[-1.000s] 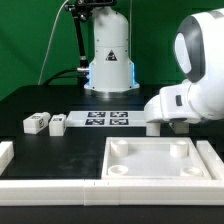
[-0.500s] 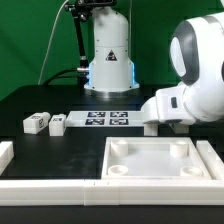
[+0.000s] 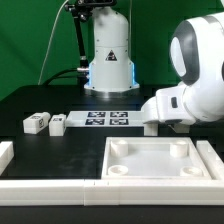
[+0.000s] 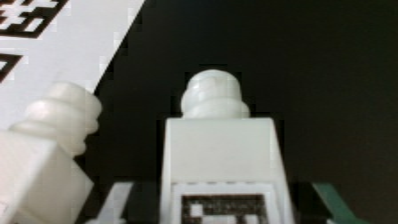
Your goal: Assemble one leg
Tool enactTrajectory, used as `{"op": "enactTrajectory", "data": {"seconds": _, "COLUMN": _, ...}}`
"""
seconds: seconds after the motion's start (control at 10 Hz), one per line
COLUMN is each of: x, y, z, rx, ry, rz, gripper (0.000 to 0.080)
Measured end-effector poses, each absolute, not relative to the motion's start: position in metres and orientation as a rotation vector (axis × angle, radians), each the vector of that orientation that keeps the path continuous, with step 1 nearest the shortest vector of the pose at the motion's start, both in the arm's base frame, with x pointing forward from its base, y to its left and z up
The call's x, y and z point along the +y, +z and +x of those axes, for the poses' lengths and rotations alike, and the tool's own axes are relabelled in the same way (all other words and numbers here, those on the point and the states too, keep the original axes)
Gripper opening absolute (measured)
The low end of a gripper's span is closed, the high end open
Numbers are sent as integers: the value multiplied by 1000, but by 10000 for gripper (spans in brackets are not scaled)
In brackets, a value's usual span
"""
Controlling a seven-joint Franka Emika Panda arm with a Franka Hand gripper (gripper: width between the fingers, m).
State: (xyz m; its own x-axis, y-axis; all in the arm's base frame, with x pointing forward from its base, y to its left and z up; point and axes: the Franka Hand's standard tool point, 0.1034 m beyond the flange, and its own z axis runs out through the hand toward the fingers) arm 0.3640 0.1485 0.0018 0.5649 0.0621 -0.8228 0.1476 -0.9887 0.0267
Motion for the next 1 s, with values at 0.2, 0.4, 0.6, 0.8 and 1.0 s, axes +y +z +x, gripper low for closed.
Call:
{"op": "enactTrajectory", "data": {"seconds": 0.2, "x": 148, "y": 2, "z": 364, "rx": 181, "ry": -1412, "rz": 2696, "gripper": 285}}
{"op": "enactTrajectory", "data": {"seconds": 0.4, "x": 147, "y": 5, "z": 366, "rx": 198, "ry": -1424, "rz": 2695, "gripper": 285}}
{"op": "enactTrajectory", "data": {"seconds": 0.6, "x": 140, "y": 32, "z": 381, "rx": 222, "ry": -1453, "rz": 2693, "gripper": 287}}
{"op": "enactTrajectory", "data": {"seconds": 0.8, "x": 130, "y": 60, "z": 395, "rx": 207, "ry": -1446, "rz": 2703, "gripper": 287}}
{"op": "enactTrajectory", "data": {"seconds": 1.0, "x": 130, "y": 67, "z": 395, "rx": 221, "ry": -1424, "rz": 2716, "gripper": 287}}
